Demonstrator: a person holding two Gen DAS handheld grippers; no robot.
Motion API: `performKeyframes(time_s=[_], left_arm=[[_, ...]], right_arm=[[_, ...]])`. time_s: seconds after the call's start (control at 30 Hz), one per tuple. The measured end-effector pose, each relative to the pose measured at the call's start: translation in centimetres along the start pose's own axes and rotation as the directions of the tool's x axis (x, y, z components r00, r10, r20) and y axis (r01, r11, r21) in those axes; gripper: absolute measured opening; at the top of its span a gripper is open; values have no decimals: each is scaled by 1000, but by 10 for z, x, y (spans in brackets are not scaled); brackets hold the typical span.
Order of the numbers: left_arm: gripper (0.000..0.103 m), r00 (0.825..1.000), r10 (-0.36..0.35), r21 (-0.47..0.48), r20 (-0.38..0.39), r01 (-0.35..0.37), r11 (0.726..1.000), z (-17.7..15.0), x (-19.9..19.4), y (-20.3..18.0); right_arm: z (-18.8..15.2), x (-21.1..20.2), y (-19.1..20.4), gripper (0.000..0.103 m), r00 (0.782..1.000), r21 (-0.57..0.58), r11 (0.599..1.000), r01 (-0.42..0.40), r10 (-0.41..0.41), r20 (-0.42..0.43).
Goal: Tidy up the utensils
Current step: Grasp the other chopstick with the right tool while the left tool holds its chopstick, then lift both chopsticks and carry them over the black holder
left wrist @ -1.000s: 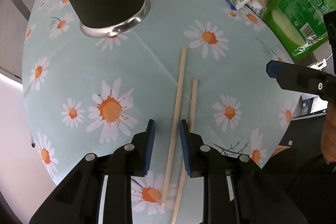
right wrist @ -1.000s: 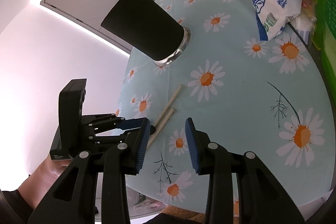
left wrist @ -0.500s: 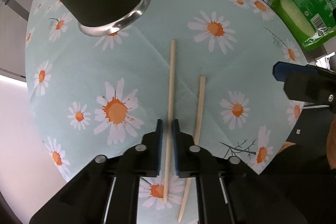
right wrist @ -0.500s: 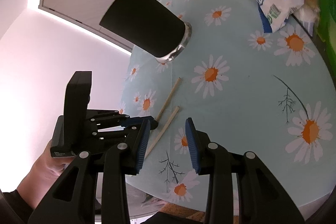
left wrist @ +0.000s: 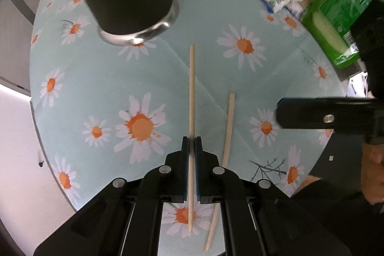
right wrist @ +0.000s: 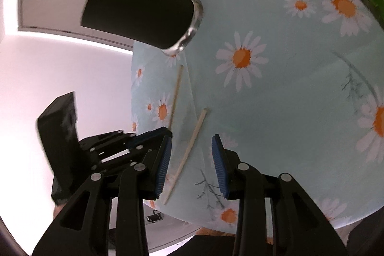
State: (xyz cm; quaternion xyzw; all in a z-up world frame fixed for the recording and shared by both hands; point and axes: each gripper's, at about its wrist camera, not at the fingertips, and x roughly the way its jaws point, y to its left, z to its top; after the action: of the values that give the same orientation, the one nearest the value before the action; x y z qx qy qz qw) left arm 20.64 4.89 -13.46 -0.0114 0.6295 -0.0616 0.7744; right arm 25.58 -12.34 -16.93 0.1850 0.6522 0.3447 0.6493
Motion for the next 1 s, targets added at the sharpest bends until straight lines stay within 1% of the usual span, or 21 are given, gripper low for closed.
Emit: performKeyframes(time_s=[0.07, 0.2, 0.3, 0.33, 0.5, 0.63, 0.73, 0.8, 0.97, 1.0], left_arm=[[3, 999, -25, -8, 29, 26, 1000, -6, -8, 8], [3, 993, -71, -33, 94, 75, 997, -21, -23, 28], [3, 985, -108, -32, 135, 114, 993, -34, -33, 41], [3, 982, -119, -30, 147, 124, 992, -37, -36, 43], [3, 964, -165, 4, 208, 167, 986, -53, -52, 61], [3, 950, -194, 20, 244, 195, 981, -60, -58, 70], [3, 943, -205, 29, 262, 205, 978, -66, -58, 77], [3, 938, -217, 35, 269, 215, 976, -71, -58, 84], [3, 929, -242, 56, 280, 236, 970, -80, -59, 100], [3, 928, -242, 62, 282, 234, 970, -81, -60, 102]], right_arm=[[-4, 7, 3, 36, 999, 49, 998, 45, -45, -1], [-9, 23, 9, 36, 996, 143, 986, 84, -82, -23], [-11, 33, 16, 32, 993, 189, 974, 122, -120, -21], [-12, 36, 19, 30, 991, 199, 971, 134, -133, -18], [-16, 50, 28, 26, 971, 275, 932, 237, -240, -22], [-17, 56, 40, 21, 938, 290, 897, 334, -347, -6], [-17, 64, 54, 19, 896, 290, 857, 427, -445, -4], [-14, 69, 61, 19, 873, 288, 835, 468, -487, -7], [-12, 88, 82, 18, 789, 257, 760, 598, -614, -18], [-12, 92, 86, 17, 763, 247, 737, 630, -646, -19]])
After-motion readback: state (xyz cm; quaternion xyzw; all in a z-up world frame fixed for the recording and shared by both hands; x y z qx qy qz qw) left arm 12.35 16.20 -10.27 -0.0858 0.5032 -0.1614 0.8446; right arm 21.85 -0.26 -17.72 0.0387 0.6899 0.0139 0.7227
